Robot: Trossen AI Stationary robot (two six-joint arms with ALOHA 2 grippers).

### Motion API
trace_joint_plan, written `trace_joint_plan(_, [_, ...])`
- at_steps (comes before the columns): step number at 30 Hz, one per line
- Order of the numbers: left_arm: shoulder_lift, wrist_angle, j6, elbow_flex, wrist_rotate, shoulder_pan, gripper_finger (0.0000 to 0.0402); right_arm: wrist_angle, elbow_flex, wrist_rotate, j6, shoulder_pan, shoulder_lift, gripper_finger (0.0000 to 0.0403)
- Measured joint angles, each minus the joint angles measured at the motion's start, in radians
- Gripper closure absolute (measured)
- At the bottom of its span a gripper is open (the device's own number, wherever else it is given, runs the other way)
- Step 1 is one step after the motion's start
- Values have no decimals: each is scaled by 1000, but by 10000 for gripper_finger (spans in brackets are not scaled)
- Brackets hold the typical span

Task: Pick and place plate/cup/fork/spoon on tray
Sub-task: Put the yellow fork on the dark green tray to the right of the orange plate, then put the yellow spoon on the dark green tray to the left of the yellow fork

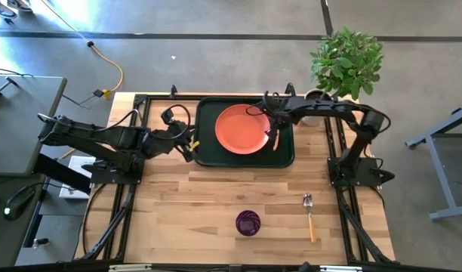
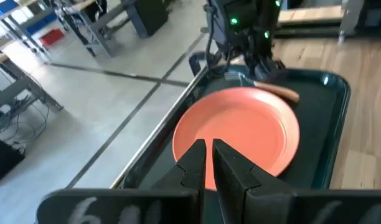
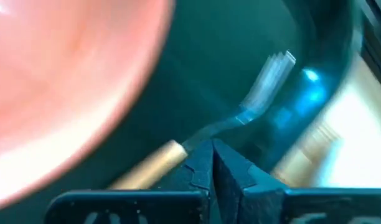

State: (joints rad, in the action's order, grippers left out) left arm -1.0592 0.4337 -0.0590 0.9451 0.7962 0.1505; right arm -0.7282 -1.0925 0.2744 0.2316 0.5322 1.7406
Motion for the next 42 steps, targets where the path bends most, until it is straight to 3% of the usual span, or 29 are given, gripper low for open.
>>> trace_joint_plan(7, [0, 4, 0, 0, 0, 0, 383, 218, 146, -34, -11, 4, -21, 403])
trace_joint_plan(18, [-1, 18, -8, 0, 2, 0, 383, 93, 178, 146, 32, -35, -31, 403])
trace_joint_plan(27, [-1, 18, -16, 0, 3, 0, 383, 40, 178, 180, 73, -64, -122, 403])
trace_joint_plan(34, [-1, 18, -17, 0, 3, 0, 383, 59, 177, 164, 82, -64, -142, 403])
trace_joint_plan(42, [-1, 19, -17, 0, 3, 0, 383, 67, 179, 64, 89, -70, -120, 403])
